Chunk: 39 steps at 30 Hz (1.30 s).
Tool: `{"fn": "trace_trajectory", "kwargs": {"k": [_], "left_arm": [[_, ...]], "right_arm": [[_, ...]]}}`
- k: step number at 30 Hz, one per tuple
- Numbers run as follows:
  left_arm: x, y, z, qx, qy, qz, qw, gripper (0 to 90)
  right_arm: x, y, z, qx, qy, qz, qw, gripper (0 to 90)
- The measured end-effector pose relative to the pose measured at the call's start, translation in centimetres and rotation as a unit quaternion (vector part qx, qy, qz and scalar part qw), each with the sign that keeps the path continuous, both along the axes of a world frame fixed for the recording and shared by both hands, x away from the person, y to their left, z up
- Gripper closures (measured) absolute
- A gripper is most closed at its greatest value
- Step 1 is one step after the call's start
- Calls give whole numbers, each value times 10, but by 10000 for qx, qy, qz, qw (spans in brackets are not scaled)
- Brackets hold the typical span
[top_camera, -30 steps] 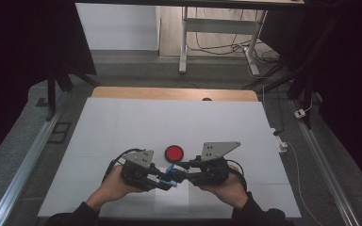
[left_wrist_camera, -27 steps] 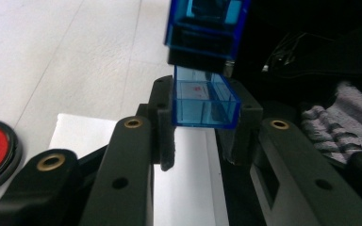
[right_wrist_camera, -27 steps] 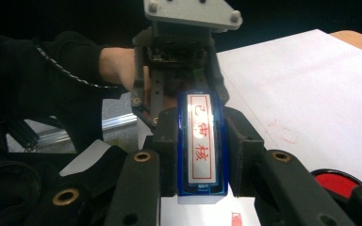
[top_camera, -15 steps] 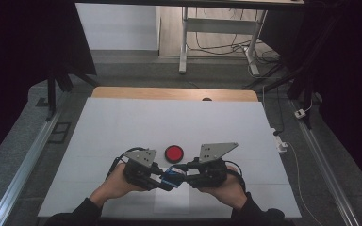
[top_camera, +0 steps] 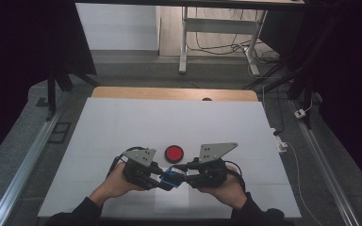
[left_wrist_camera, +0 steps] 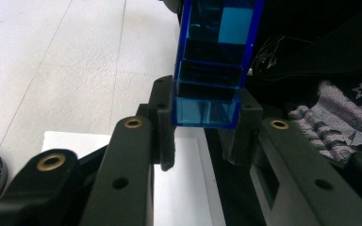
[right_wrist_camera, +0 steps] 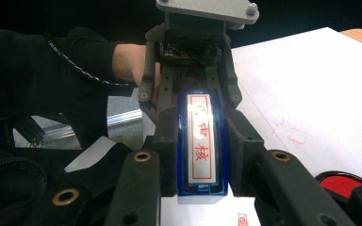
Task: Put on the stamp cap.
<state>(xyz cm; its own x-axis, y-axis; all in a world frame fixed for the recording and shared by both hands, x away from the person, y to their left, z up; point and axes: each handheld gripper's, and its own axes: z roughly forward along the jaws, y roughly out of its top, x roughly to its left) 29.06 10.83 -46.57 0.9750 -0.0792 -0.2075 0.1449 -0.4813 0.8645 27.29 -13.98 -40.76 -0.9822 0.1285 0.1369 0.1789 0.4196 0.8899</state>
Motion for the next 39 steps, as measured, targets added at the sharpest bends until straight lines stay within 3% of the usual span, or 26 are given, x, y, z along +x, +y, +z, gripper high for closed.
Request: {"fn": "trace_trajectory", "kwargs": {"k": [19, 32, 39], "left_arm": [[-2, 2, 2, -261, -191, -63, 9995, 685], [-3, 1, 1, -182, -301, -49, 9994, 676], [-4, 0, 1, -101, -373, 62, 9992, 573]], "right_arm": [[1, 0, -1, 160, 122, 62, 9998, 697], [1, 1, -2, 90, 102, 73, 9999, 697], [1, 1, -1, 95, 82, 70, 9999, 697]]}}
